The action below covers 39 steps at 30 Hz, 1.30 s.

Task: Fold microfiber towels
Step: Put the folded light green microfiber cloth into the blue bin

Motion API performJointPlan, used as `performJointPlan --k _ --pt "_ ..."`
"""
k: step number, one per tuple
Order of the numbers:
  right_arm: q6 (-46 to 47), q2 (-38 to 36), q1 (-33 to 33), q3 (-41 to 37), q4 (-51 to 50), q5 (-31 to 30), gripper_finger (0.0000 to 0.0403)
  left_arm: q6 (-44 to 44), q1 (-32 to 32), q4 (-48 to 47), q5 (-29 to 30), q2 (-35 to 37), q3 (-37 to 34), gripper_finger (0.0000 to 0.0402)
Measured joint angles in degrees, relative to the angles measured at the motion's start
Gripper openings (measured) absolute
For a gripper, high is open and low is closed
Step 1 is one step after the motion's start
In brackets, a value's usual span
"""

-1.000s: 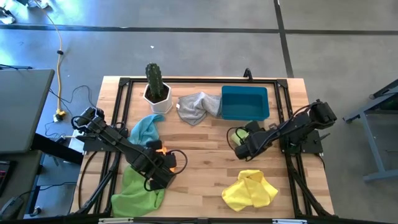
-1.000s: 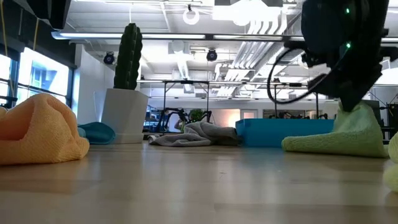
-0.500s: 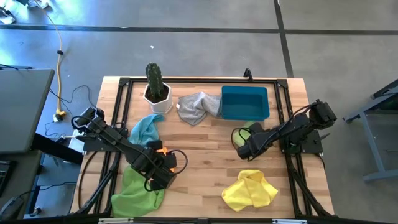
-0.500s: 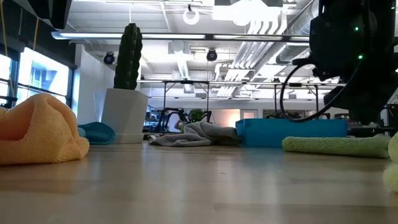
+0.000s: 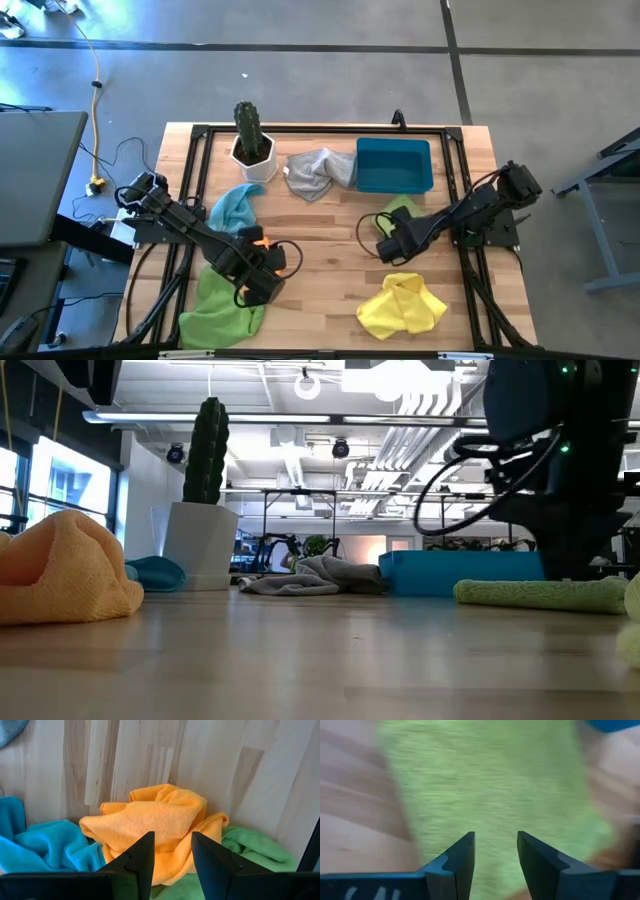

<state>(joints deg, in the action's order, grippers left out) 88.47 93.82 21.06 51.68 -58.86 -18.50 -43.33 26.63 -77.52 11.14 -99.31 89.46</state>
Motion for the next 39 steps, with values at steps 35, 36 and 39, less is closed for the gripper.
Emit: performJointPlan --k 35,36,39 --pt "-59.68 -5.46 3.54 0.02 32.75 6.48 0.0138 2.53 0.0 1.23 -0.04 0.0 0.01 0.0119" --pt "-63.18 -5.35 4.06 0.0 31.75 6.54 0.0138 2.49 0.0 1.23 -0.02 0.0 0.01 0.0119" --pt "-71.41 -3.94 4.93 0.0 29.29 6.6 0.0138 1.75 0.0 1.23 -0.03 0.0 0.01 0.0119"
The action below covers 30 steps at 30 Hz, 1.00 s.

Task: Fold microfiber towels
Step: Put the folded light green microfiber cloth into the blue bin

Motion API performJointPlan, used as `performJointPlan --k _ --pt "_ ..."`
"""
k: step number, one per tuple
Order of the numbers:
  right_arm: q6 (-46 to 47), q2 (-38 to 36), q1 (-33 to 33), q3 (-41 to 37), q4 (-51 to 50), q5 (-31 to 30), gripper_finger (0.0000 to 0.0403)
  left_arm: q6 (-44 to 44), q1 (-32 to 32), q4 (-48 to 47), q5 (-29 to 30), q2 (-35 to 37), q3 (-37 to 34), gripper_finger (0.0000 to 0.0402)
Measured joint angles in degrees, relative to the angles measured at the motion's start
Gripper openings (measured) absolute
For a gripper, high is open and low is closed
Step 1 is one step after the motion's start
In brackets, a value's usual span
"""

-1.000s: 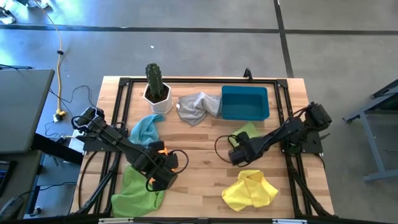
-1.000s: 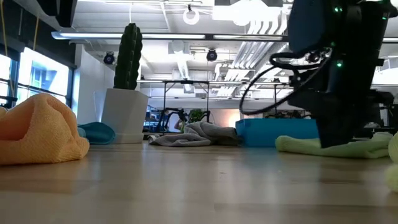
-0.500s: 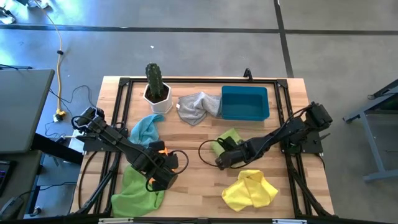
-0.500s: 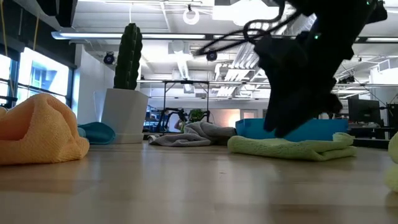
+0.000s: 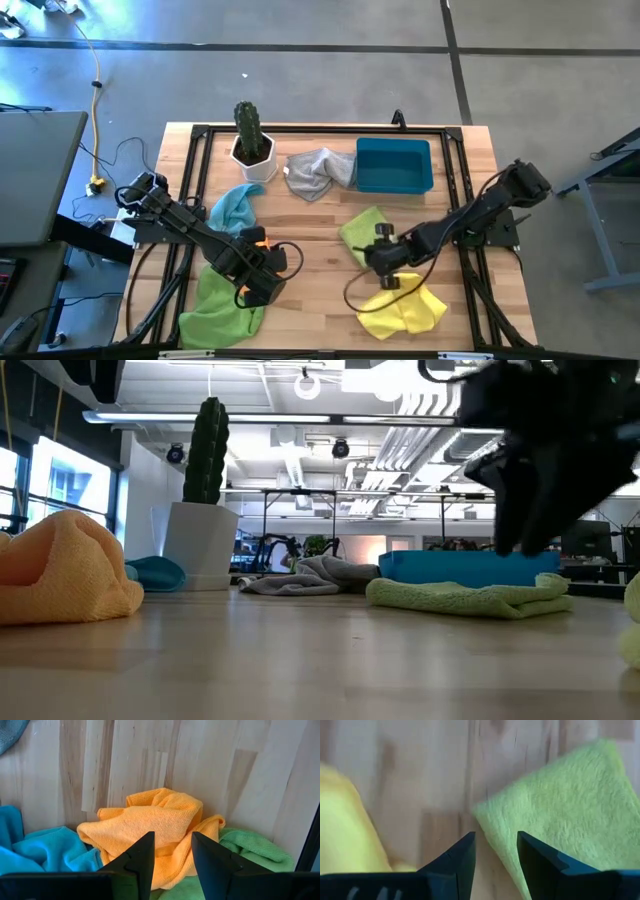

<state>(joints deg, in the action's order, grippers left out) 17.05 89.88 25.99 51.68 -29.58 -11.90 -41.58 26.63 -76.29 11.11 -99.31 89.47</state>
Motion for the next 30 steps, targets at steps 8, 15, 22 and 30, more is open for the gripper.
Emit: performJointPlan --k 8,15,22,30 --pt "-3.16 3.32 -0.69 0.0 -3.33 0.36 0.0138 -1.86 0.0 0.07 0.0 0.02 -0.01 0.0119" --pt "-3.7 5.56 -0.98 0.0 -7.22 0.78 0.0138 -3.56 0.0 0.44 1.02 0.02 0.0 0.0119" --pt "-5.44 9.24 -0.93 0.24 -5.64 0.06 0.0138 -3.92 0.0 3.19 1.65 0.02 0.0 0.0119" --pt "4.82 10.64 -0.82 0.28 -5.99 -2.45 0.0121 -4.78 -0.02 5.02 2.52 0.02 0.0 0.0119"
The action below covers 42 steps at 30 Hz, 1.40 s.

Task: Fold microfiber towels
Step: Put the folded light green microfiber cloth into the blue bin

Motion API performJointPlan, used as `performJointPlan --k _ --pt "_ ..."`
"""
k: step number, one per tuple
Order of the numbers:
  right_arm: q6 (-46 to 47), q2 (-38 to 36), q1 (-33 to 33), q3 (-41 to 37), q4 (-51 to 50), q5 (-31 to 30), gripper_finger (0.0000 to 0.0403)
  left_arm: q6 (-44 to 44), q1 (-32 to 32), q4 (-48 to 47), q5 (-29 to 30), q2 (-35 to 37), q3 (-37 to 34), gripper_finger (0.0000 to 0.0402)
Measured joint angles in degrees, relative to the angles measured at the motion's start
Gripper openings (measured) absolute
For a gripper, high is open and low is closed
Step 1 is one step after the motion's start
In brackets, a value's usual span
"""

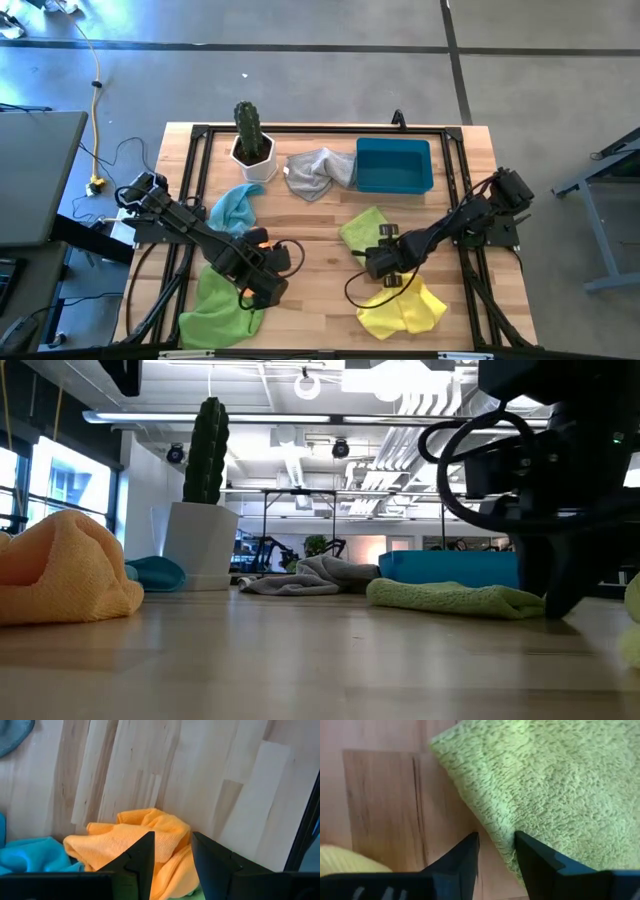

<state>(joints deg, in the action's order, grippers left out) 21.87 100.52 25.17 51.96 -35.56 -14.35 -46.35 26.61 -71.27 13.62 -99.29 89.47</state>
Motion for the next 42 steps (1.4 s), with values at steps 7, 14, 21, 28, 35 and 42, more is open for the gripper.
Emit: performJointPlan --k 7,14,21,28,35,42 --pt "4.64 0.24 0.0 -0.11 1.07 -0.9 0.0033 0.01 0.0 2.81 0.77 0.0 0.0 0.0119" --pt "8.29 -0.28 -0.12 -0.27 2.08 -0.6 0.0005 0.01 0.0 2.81 1.14 0.0 -0.01 0.0119" --pt "11.46 -5.94 -1.65 -0.61 1.56 2.68 0.0001 -0.01 0.0 2.83 0.7 0.0 -0.01 0.0119" --pt "14.18 -14.73 -5.26 -0.48 1.15 3.52 0.0 -0.23 0.0 3.14 0.6 0.0 -0.01 0.0119" --pt "12.77 -24.18 -10.7 -0.42 -1.86 3.57 0.0 -2.2 -0.04 3.77 0.57 0.0 0.0 0.0119" --pt "11.91 -31.97 -17.91 -0.39 -5.51 3.57 0.0 -3.01 -0.04 3.86 0.61 0.0 0.0 0.0119"
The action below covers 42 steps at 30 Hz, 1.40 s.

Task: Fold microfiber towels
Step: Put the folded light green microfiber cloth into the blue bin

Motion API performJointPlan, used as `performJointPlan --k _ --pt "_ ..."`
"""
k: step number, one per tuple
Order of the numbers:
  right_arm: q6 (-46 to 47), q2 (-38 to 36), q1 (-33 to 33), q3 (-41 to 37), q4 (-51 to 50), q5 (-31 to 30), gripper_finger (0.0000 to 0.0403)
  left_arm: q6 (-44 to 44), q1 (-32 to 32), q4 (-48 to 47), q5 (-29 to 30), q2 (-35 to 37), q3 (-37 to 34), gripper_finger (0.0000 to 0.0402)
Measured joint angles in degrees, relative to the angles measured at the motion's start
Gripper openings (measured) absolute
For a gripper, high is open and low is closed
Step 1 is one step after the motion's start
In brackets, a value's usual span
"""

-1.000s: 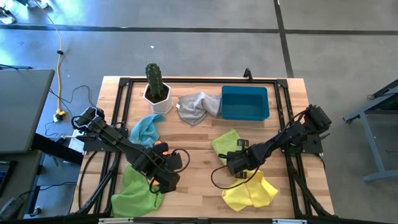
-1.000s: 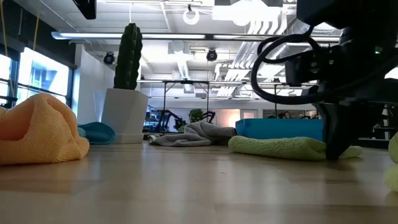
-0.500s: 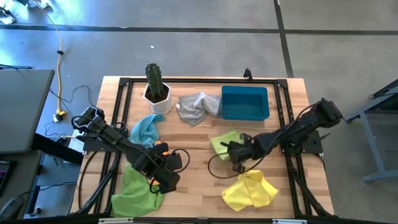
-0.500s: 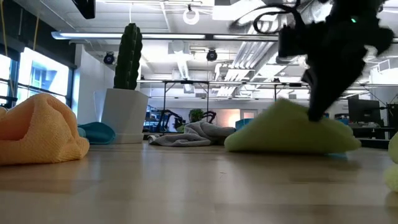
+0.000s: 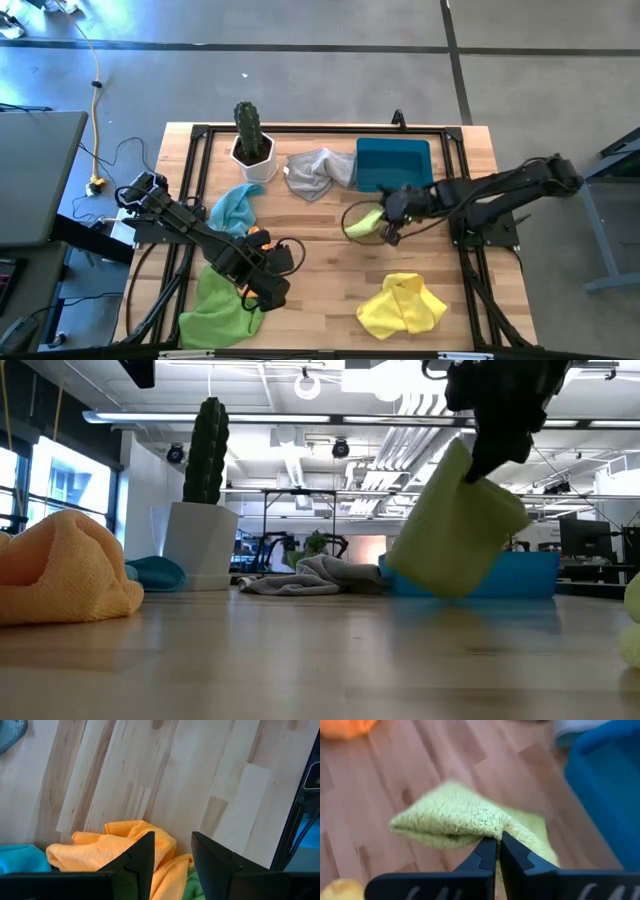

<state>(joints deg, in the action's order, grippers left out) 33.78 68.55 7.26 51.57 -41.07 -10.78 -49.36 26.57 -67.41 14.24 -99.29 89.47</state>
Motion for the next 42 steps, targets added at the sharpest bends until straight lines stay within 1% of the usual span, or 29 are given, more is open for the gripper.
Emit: performJointPlan --k 5,7,15,20,25,30,37,42 --pt "-1.84 -3.49 -6.03 0.04 0.15 0.01 0.0 0.1 -0.85 -0.03 -0.01 0.0 -0.01 0.0119" --pt "-2.83 -4.5 -8.81 0.04 0.19 0.06 0.0 1.61 -1.64 -0.08 0.04 0.0 -0.01 0.0119" --pt "-7.23 -7.85 -20.61 0.09 0.59 0.02 0.0 13.17 -6.8 -1.29 0.17 0.47 -0.04 0.0119" --pt "-10.49 -9.19 -27.82 0.11 2.64 -2.71 0.0 18.43 -11.31 -3.53 3.06 2.16 -0.09 0.0119" --pt "-15.23 -8.99 -34.25 0.14 6.2 -6.43 0.0 22.56 -16.37 -3.09 3.4 3.81 -0.04 0.0119" --pt "-20.66 -8.41 -40.27 0.17 10.57 -11.47 0.0 27.08 -20.62 -1.78 3.41 4.21 -0.06 0.0119" --pt "-26.32 -6.83 -46.94 0.17 18.86 -12.24 0.0 32.27 -24.21 -1.5 3.85 4.26 -0.02 0.0119" --pt "-29.35 -2.99 -49.66 0.17 20.21 -12.33 0.0 34.58 -26.11 -1.49 4.4 4.26 -0.02 0.0119"
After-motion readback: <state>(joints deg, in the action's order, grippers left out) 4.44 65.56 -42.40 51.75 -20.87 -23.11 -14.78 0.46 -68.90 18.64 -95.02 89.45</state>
